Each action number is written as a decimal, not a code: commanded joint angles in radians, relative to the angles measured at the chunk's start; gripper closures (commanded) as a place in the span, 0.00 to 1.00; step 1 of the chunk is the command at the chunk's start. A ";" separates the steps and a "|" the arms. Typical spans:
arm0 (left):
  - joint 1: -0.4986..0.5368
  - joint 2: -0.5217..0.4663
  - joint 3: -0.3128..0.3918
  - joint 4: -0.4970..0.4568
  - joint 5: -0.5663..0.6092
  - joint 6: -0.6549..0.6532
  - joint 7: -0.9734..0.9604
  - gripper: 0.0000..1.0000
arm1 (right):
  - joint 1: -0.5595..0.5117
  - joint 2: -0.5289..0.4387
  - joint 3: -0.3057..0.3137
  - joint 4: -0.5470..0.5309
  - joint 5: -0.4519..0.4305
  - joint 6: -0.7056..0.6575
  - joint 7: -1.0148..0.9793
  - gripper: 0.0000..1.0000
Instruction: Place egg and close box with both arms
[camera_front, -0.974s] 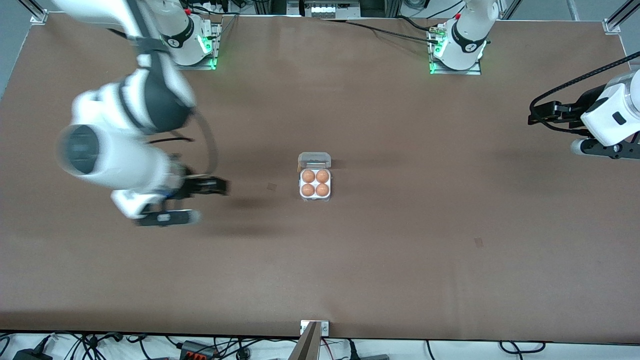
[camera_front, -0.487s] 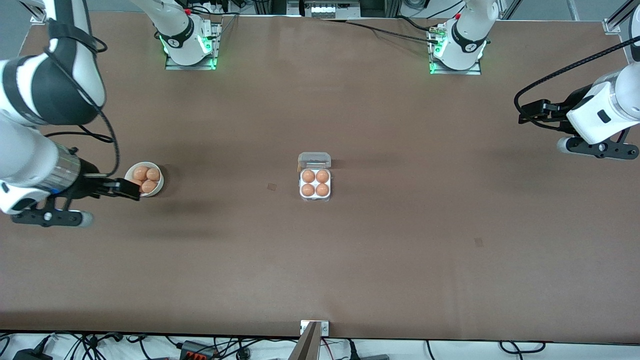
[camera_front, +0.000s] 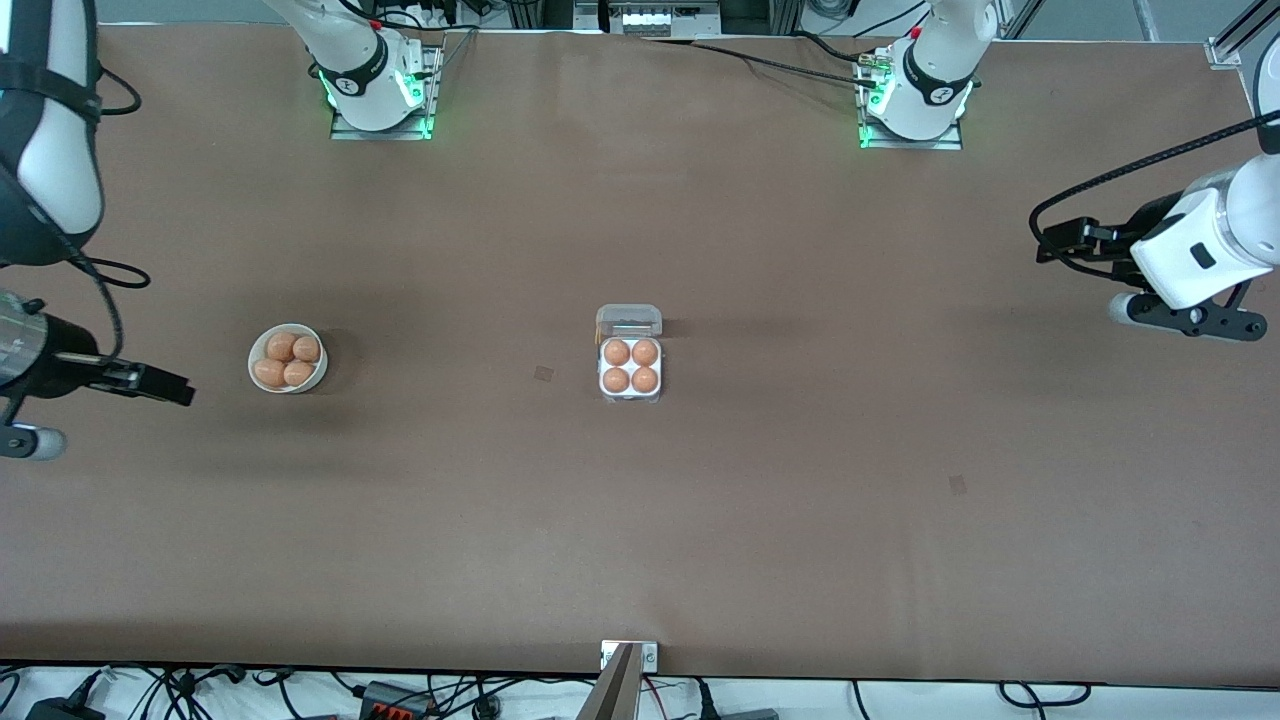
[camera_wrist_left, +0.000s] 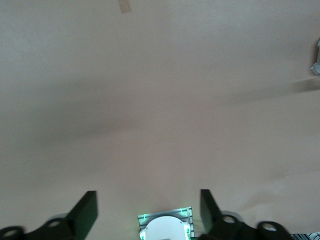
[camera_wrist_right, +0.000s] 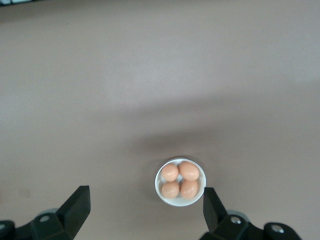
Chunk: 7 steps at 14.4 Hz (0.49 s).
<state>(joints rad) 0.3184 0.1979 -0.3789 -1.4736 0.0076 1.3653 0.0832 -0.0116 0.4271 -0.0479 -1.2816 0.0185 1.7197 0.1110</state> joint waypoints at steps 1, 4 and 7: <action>0.002 0.009 -0.005 0.025 0.014 -0.038 0.026 0.95 | -0.018 -0.118 0.026 -0.172 -0.014 0.118 -0.016 0.00; 0.001 0.009 -0.006 0.024 0.012 -0.041 0.026 0.98 | -0.025 -0.174 0.026 -0.252 -0.015 0.155 -0.033 0.00; -0.006 0.006 -0.009 0.016 0.009 -0.041 0.023 0.98 | -0.033 -0.206 0.017 -0.249 -0.015 0.094 -0.114 0.00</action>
<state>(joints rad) 0.3156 0.1999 -0.3812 -1.4736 0.0077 1.3439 0.0895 -0.0231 0.2788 -0.0413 -1.4841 0.0133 1.8374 0.0562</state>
